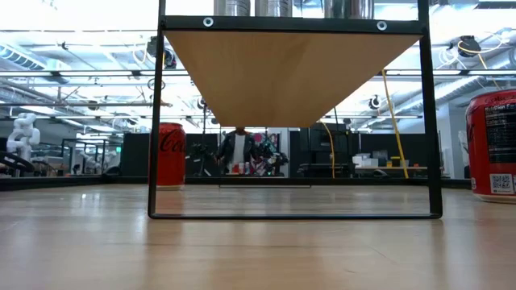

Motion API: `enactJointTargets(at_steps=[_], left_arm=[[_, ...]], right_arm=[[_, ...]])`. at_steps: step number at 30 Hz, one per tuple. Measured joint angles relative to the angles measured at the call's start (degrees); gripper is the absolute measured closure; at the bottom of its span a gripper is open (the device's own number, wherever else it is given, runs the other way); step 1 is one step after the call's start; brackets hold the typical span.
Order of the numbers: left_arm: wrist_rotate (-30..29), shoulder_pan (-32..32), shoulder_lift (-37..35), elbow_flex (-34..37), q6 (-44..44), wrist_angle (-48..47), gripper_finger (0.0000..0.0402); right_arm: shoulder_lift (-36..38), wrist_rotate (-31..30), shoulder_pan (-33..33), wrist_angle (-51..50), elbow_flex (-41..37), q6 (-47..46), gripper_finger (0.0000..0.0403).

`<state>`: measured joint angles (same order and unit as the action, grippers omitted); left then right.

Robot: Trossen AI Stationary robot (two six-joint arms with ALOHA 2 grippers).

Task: Place canned beverage on shelf
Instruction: Put the white yellow soda can on the shelf aligned with the other white yellow soda can

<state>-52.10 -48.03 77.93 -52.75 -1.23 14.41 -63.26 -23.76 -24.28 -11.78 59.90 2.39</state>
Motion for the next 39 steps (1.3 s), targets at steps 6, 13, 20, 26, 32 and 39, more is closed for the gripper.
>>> enactJointTargets(at_steps=[6, 13, 20, 26, 32, 39], left_arm=[[0.0, 0.0, 0.0, 0.0, 0.0, 0.0, 0.0018], [0.0, 0.0, 0.0, 0.0, 0.1, 0.0, 0.0017], [0.0, 0.2, 0.0, 0.0, 0.3, 0.0, 0.0017], [0.0, 1.4, 0.0, 0.0, 0.1, 0.0, 0.0017], [0.0, 1.9, 0.0, 0.0, 0.1, 0.0, 0.0017], [0.0, 1.9, 0.0, 0.0, 0.1, -0.1, 0.0017]], right_arm=[[-0.4, 1.5, 2.0, 0.7, -0.7, -0.2, 0.0172], [3.4, 1.3, 5.2, 7.4, -7.1, -2.0, 0.0172], [6.1, 1.3, 9.2, 11.5, -11.2, -3.4, 0.0172], [4.4, 2.9, 13.2, 11.7, -11.6, -5.3, 0.0172], [2.7, 4.7, 14.9, 13.6, -11.6, -5.7, 0.0172], [2.1, 4.5, 15.3, 14.2, -11.6, -5.6, 0.0167]])
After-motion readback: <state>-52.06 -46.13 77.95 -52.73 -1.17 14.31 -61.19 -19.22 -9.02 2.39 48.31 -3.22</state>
